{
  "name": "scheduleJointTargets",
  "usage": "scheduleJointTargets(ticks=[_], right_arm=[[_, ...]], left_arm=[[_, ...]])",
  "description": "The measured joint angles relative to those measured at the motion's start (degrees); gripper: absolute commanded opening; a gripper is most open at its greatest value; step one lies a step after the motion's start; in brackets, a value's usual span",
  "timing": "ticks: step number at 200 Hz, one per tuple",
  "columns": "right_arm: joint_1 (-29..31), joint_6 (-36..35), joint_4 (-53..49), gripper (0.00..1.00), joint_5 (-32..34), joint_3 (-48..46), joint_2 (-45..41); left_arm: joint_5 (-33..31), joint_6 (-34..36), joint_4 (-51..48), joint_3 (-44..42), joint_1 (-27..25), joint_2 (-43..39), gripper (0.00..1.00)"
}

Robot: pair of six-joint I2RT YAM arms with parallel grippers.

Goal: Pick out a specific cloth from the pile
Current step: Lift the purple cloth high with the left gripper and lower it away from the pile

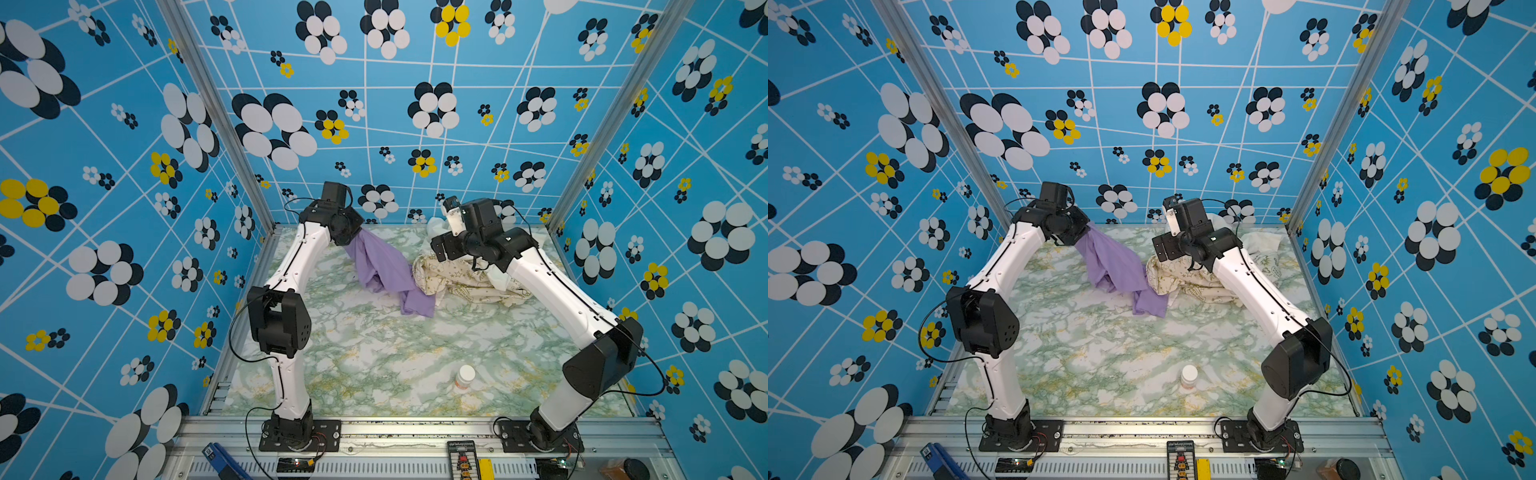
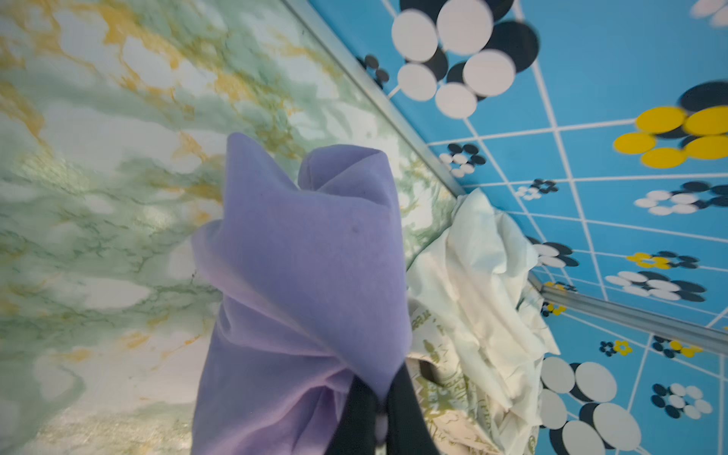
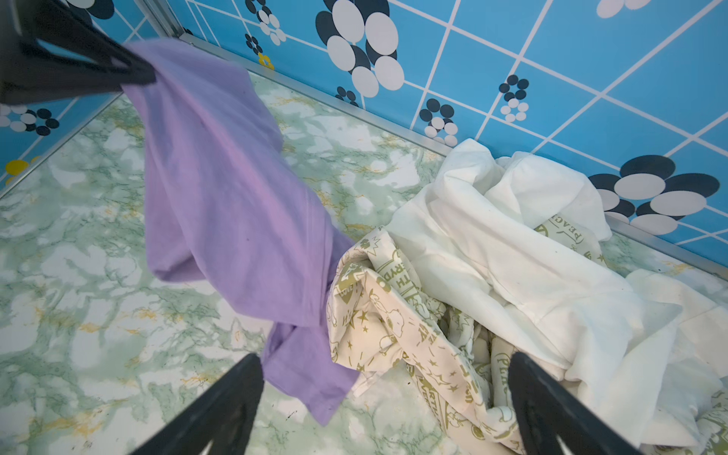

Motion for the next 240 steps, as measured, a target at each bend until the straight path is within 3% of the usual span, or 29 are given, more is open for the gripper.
scheduleJointTargets(ticks=[21,64,98,140,212,240], right_arm=[[0.0,0.02,0.07,0.99,-0.2,0.02,0.04],[-0.02,-0.02,0.22,0.99,-0.39,0.98,1.16],[-0.07,-0.02,0.33,0.99,-0.46,2.05,2.32],[-0.11,-0.02,0.66,0.99,-1.25,2.86,3.45],[-0.11,0.02,0.66,0.99,-1.46,3.61,4.02],[-0.11,0.15,0.66,0.99,-1.46,3.61,4.02]], left_arm=[[-0.39,0.76,-0.79,8.87,2.56,1.14,0.0],[-1.44,4.94,-4.87,44.3,8.04,12.22,0.0],[-2.21,6.29,-4.42,47.84,11.85,12.44,0.0],[-2.45,9.51,-5.18,38.18,12.92,12.07,0.0],[2.25,10.45,0.24,0.9,9.84,10.05,0.0],[4.2,8.44,4.24,-6.43,8.83,6.93,0.0]])
